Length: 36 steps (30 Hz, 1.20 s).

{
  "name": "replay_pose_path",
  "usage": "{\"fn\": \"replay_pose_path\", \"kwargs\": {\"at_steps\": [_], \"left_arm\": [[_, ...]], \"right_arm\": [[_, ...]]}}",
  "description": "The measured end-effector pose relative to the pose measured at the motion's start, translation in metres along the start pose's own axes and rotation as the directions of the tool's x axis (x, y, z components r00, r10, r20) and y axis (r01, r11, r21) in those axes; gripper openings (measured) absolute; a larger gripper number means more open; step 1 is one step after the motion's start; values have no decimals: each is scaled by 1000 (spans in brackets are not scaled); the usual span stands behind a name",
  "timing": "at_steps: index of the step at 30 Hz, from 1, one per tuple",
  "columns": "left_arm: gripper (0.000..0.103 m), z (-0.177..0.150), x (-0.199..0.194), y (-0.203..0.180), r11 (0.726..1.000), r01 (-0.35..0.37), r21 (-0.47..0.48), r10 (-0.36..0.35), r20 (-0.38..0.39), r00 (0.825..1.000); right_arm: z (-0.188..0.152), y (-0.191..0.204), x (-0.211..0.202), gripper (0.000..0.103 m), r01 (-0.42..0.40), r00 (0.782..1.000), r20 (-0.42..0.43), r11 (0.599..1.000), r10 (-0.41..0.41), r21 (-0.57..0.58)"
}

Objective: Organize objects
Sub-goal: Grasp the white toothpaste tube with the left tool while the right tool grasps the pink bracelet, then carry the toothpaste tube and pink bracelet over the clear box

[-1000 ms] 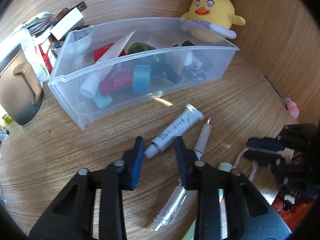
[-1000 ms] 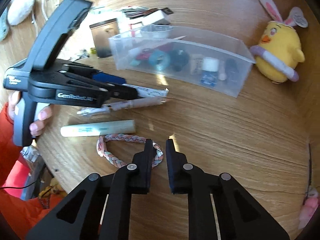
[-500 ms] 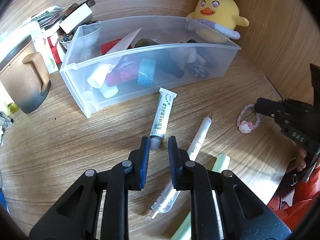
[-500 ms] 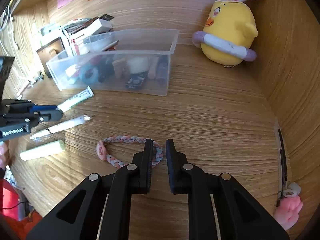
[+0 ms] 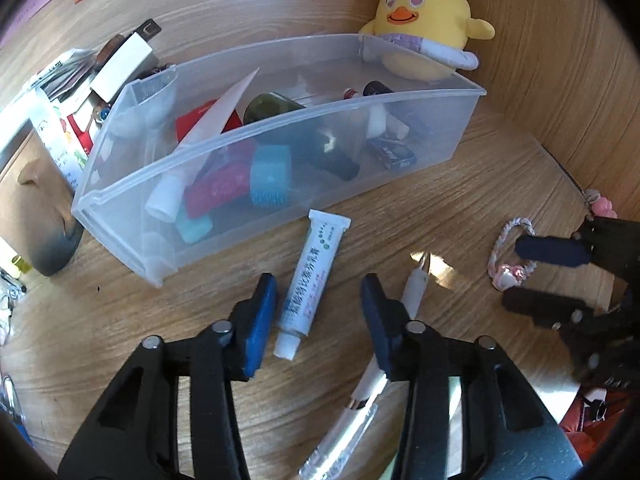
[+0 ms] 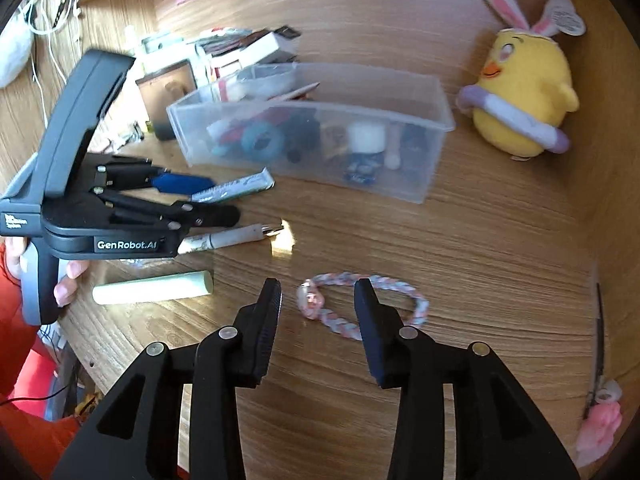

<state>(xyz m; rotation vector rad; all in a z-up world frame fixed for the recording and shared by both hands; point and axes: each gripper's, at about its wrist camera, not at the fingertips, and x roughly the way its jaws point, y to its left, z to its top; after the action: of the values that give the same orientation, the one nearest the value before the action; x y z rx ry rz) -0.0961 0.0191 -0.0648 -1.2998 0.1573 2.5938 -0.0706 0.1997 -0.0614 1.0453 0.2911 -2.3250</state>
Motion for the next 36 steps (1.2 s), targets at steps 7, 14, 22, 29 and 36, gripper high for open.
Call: {"fn": "replay_pose_path", "kwargs": {"at_steps": [7, 14, 22, 29, 36], "left_arm": [[15, -2, -3, 4, 999, 33, -16, -33, 24, 999], [15, -10, -18, 5, 999, 23, -47, -20, 49, 999], [15, -11, -42, 4, 996, 29, -88, -20, 110, 994], [15, 2, -63, 1, 993, 59, -100, -39, 190, 981], [15, 19, -81, 5, 989, 80, -127, -44, 268, 962]], "right_arm": [[-5, 5, 5, 12, 7, 1000, 5, 1000, -7, -24], [-2, -3, -4, 11, -10, 999, 36, 1000, 9, 22], [15, -12, -27, 11, -4, 993, 117, 999, -1, 40], [43, -14, -51, 11, -23, 974, 227, 999, 13, 39], [68, -6, -61, 11, -19, 960, 281, 1000, 20, -7]]}}
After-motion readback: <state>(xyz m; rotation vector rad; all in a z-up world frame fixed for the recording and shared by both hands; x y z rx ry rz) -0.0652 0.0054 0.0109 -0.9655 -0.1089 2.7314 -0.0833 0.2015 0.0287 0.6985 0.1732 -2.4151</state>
